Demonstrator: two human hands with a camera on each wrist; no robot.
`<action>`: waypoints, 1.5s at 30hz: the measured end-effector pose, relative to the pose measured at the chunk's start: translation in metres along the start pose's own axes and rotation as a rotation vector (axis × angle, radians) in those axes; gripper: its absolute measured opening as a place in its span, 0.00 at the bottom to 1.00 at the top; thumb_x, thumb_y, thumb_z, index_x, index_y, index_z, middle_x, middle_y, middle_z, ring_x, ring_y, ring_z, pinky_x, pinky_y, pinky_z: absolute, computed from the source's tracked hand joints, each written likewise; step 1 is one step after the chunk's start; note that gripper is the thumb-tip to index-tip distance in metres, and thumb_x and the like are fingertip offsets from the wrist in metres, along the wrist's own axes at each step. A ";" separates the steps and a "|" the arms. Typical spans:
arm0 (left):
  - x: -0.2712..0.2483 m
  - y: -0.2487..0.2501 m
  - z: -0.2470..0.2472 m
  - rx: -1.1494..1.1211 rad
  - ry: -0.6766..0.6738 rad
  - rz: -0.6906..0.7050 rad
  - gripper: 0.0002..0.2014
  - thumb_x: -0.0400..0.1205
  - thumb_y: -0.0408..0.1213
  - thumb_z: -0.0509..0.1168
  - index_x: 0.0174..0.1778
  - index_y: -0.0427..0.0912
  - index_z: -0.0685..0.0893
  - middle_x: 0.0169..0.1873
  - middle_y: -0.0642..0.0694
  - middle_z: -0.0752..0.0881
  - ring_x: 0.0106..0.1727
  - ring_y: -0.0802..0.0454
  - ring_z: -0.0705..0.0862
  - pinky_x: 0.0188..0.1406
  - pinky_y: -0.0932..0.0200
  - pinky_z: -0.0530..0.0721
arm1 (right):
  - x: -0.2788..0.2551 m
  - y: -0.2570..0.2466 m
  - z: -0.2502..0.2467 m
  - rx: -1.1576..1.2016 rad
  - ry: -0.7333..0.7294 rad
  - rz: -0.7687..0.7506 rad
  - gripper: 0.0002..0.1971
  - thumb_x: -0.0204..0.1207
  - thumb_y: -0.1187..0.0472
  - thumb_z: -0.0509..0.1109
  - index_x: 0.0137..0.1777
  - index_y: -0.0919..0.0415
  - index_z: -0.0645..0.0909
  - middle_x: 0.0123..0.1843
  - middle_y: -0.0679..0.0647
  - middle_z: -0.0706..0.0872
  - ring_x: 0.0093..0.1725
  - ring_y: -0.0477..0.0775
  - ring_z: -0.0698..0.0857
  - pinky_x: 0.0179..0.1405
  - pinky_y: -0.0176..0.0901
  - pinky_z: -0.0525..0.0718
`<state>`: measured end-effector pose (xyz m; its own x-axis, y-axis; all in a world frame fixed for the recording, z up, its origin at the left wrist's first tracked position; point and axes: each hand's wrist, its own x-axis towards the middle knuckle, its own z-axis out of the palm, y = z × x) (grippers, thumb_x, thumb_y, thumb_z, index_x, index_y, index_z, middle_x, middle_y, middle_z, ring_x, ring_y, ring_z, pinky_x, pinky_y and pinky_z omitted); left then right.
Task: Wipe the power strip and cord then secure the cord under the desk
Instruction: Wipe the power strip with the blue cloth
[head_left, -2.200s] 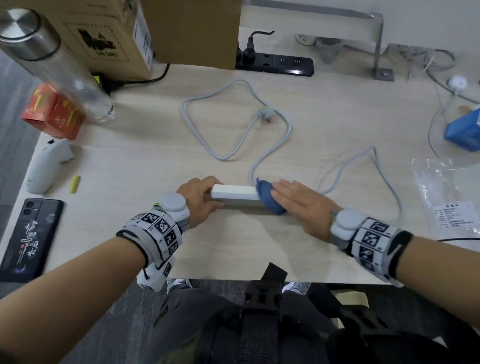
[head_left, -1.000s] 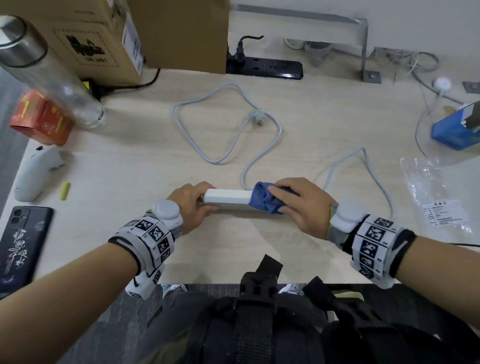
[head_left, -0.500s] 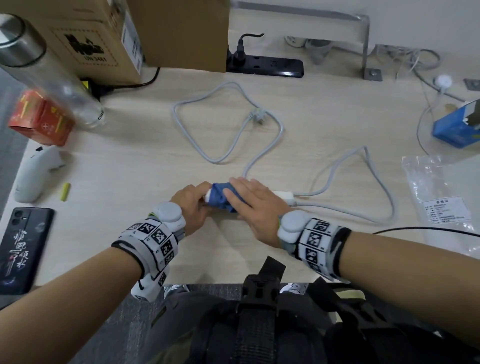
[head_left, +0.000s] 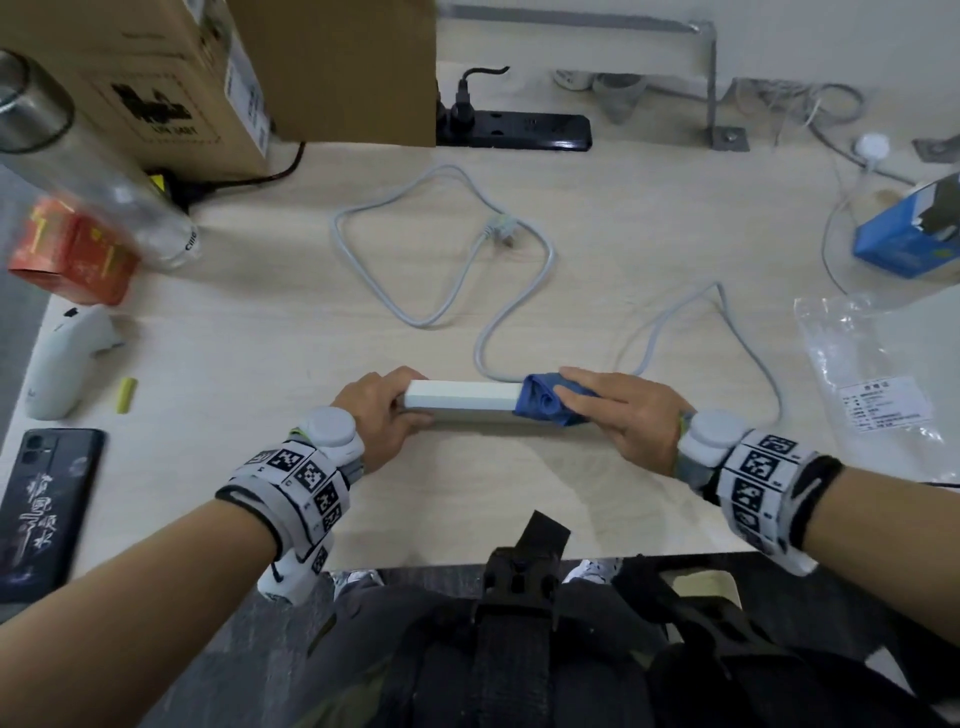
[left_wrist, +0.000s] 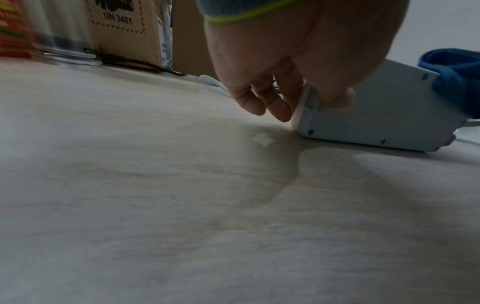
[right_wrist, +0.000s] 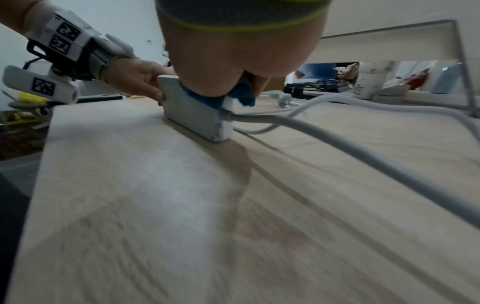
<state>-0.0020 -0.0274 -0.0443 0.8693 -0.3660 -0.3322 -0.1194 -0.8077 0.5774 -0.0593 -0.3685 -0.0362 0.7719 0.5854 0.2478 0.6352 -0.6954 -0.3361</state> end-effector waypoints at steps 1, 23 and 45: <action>0.000 0.001 0.000 0.003 0.002 -0.001 0.13 0.75 0.48 0.70 0.55 0.60 0.78 0.43 0.47 0.83 0.43 0.46 0.81 0.41 0.58 0.74 | -0.003 0.001 -0.002 -0.013 0.017 0.034 0.32 0.64 0.80 0.77 0.68 0.60 0.80 0.67 0.63 0.84 0.57 0.63 0.88 0.51 0.52 0.88; -0.016 0.001 0.008 0.332 -0.086 0.301 0.56 0.62 0.64 0.74 0.81 0.43 0.58 0.75 0.42 0.69 0.70 0.40 0.73 0.68 0.42 0.75 | 0.003 -0.011 0.001 0.031 0.036 0.106 0.16 0.73 0.66 0.62 0.52 0.55 0.90 0.50 0.56 0.79 0.44 0.60 0.75 0.40 0.46 0.72; -0.009 0.001 0.021 0.256 0.060 0.224 0.39 0.60 0.66 0.68 0.67 0.55 0.74 0.60 0.52 0.80 0.55 0.44 0.78 0.49 0.49 0.76 | 0.043 -0.086 0.066 0.073 -0.227 0.007 0.26 0.80 0.50 0.59 0.74 0.63 0.74 0.76 0.72 0.71 0.76 0.74 0.70 0.73 0.68 0.70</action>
<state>-0.0202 -0.0345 -0.0568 0.8337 -0.5257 -0.1691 -0.4205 -0.8028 0.4227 -0.0819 -0.2564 -0.0563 0.7456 0.6653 0.0375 0.6202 -0.6723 -0.4041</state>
